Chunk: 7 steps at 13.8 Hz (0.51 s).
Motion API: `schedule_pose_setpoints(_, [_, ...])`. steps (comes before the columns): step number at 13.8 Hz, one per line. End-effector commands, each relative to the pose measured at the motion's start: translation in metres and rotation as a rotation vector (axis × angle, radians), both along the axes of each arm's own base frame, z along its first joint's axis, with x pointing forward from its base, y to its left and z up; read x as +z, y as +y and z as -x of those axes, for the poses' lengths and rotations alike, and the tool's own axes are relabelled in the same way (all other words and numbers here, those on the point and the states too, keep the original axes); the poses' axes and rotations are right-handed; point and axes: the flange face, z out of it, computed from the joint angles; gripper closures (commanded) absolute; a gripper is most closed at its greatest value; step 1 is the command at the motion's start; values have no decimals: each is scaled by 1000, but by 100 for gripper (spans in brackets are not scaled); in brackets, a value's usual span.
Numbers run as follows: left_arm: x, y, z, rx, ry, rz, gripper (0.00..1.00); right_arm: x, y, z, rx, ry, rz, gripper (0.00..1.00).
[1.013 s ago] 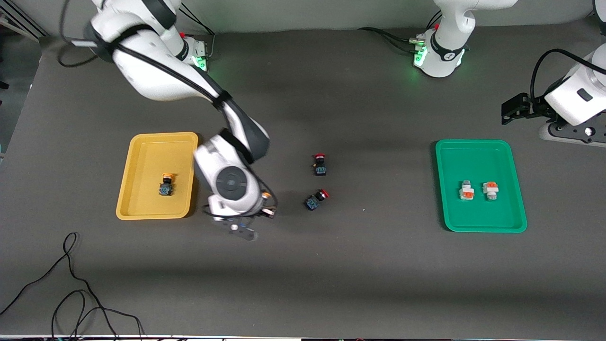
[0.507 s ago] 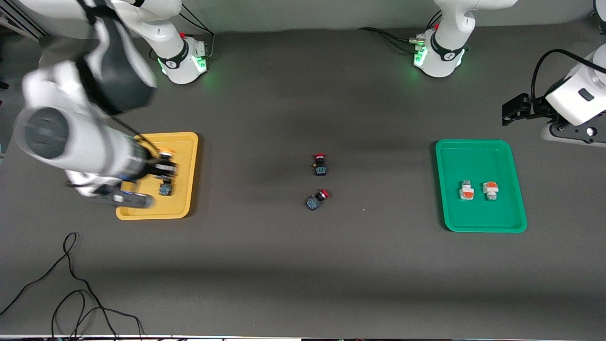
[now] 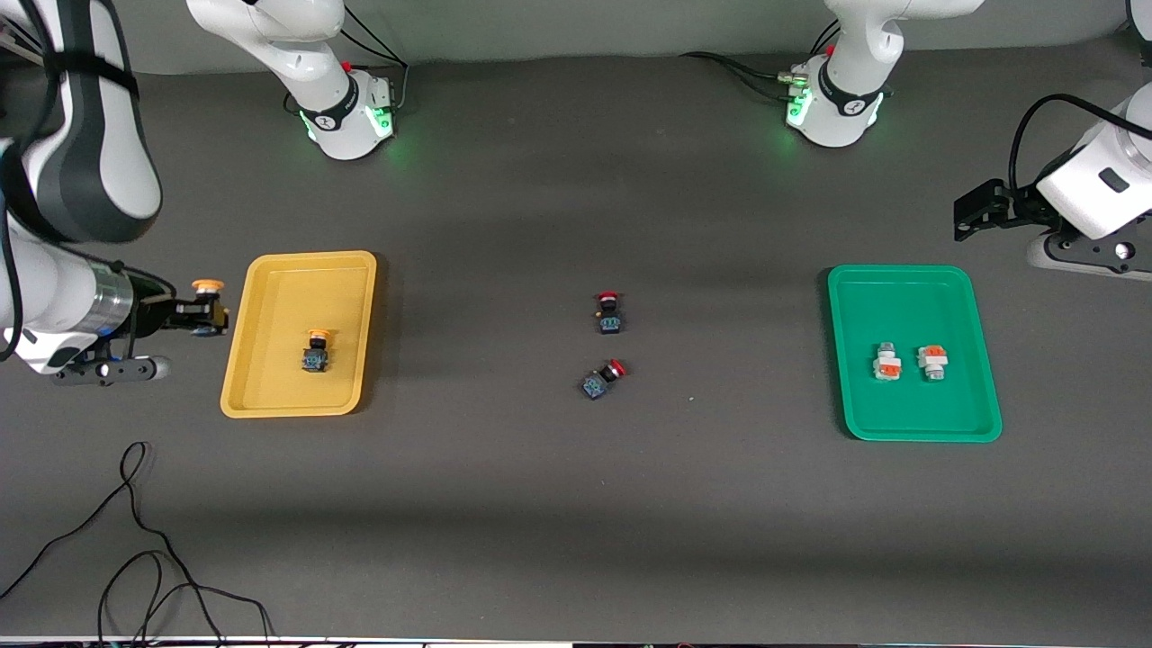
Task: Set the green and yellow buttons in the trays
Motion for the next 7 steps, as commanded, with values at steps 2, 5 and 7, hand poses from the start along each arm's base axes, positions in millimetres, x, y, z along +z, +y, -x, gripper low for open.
schedule_pose_setpoints(2, [3,-2,3,10,-4,10,0,-74,-16,29,12,-63,-29,100])
schedule_pose_setpoints(5, [3,-2,3,13,-2,10,0,-140,-18,35,7,-107,-20,100])
schedule_pose_setpoints(7, [1,-1,4,20,-8,13,0,-181,-16,40,9,-143,-14,100])
